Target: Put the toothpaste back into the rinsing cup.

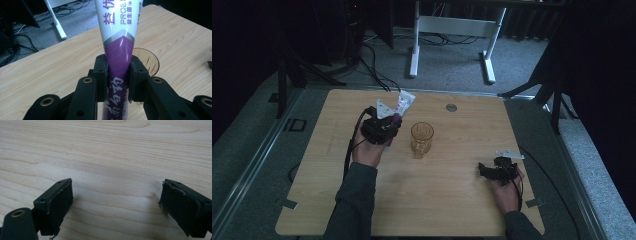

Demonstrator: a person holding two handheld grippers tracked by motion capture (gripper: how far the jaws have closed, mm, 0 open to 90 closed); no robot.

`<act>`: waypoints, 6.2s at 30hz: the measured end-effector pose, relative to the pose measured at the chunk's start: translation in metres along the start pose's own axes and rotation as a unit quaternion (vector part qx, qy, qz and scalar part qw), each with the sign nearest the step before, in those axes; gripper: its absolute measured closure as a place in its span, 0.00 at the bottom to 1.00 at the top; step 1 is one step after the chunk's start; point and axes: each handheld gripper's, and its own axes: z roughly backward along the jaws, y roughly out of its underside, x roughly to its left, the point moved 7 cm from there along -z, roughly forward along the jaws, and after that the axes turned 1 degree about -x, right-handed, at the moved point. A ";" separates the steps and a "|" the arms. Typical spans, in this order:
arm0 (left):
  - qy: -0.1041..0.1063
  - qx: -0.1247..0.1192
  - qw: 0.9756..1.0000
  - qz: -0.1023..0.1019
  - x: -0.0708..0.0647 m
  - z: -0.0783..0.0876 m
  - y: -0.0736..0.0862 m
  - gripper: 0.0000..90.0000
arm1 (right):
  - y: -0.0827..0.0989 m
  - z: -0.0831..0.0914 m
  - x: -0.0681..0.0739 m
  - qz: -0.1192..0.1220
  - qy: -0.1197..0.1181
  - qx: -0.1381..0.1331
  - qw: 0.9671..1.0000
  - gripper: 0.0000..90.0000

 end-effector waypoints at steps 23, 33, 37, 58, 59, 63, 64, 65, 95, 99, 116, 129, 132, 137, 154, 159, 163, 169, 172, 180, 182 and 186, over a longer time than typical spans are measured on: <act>0.013 -0.020 1.000 -0.013 -0.009 -0.003 -0.011 0.80 | 0.000 0.000 0.000 0.000 0.000 0.000 1.000 0.12; 0.023 -0.027 0.999 -0.015 -0.014 -0.008 -0.013 0.80 | 0.000 0.000 0.000 0.000 -0.001 0.000 1.000 0.12; 0.027 -0.030 0.999 -0.015 -0.016 -0.009 -0.014 0.80 | 0.000 0.000 0.000 0.000 -0.002 0.000 1.000 0.12; 0.035 -0.048 0.998 -0.013 -0.022 -0.017 -0.020 0.80 | 0.000 0.000 0.000 0.001 -0.002 0.000 1.000 0.12; 0.037 -0.049 0.998 -0.014 -0.023 -0.018 -0.021 0.80 | 0.000 0.000 0.000 0.000 -0.002 0.000 1.000 0.12; 0.039 -0.047 0.998 -0.015 -0.024 -0.022 -0.022 0.80 | 0.000 0.000 0.000 0.001 -0.002 -0.001 1.000 0.12; 0.039 -0.048 0.998 -0.014 -0.024 -0.023 -0.022 0.80 | 0.000 0.000 0.000 0.001 -0.002 -0.001 1.000 0.12; 0.040 -0.047 0.998 -0.013 -0.024 -0.024 -0.022 0.80 | 0.000 0.000 0.000 0.001 -0.002 -0.001 1.000 0.12; 0.046 -0.063 0.997 0.012 -0.023 -0.035 -0.028 0.80 | 0.000 0.000 0.001 0.002 -0.003 -0.001 1.000 0.12; 0.047 -0.065 0.997 0.015 -0.023 -0.038 -0.030 0.80 | 0.000 0.000 0.001 0.002 -0.003 -0.001 1.000 0.12; 0.046 -0.067 0.996 0.021 -0.022 -0.045 -0.032 0.80 | 0.000 0.000 0.001 0.002 -0.004 -0.001 1.000 0.12; 0.059 -0.079 0.994 0.047 -0.021 -0.050 -0.035 0.80 | 0.000 0.000 0.001 0.002 -0.004 -0.001 1.000 0.12; 0.056 -0.081 0.994 0.049 -0.021 -0.052 -0.036 0.80 | 0.000 0.000 0.001 0.002 -0.004 -0.001 1.000 0.12; 0.056 -0.086 0.993 0.059 -0.019 -0.053 -0.037 0.80 | 0.000 0.000 0.001 0.002 -0.004 -0.001 1.000 0.12; 0.052 -0.091 0.992 0.063 -0.022 -0.063 -0.045 0.79 | 0.000 0.000 0.001 0.002 -0.004 -0.001 1.000 0.12; 0.054 -0.091 0.992 0.065 -0.024 -0.067 -0.045 0.79 | 0.000 0.000 0.001 0.002 -0.004 -0.001 1.000 0.12; 0.054 -0.093 0.992 0.067 -0.026 -0.070 -0.046 0.79 | 0.000 0.000 0.001 0.003 -0.004 -0.001 1.000 0.12; 0.056 -0.093 0.991 0.073 -0.028 -0.076 -0.046 0.79 | 0.000 0.000 0.001 0.003 -0.004 -0.001 1.000 0.12; 0.059 -0.095 0.991 0.074 -0.030 -0.078 -0.047 0.79 | 0.000 0.000 0.001 0.003 -0.005 -0.001 1.000 0.12; 0.059 -0.089 0.991 0.076 -0.033 -0.086 -0.046 0.78 | 0.000 0.000 0.001 0.002 -0.005 0.000 1.000 0.12; 0.061 -0.087 0.991 0.076 -0.033 -0.087 -0.046 0.78 | 0.000 0.000 0.001 0.002 -0.005 0.000 1.000 0.12; 0.061 -0.086 0.991 0.079 -0.032 -0.089 -0.045 0.78 | 0.000 0.000 0.001 0.002 -0.005 0.000 1.000 0.12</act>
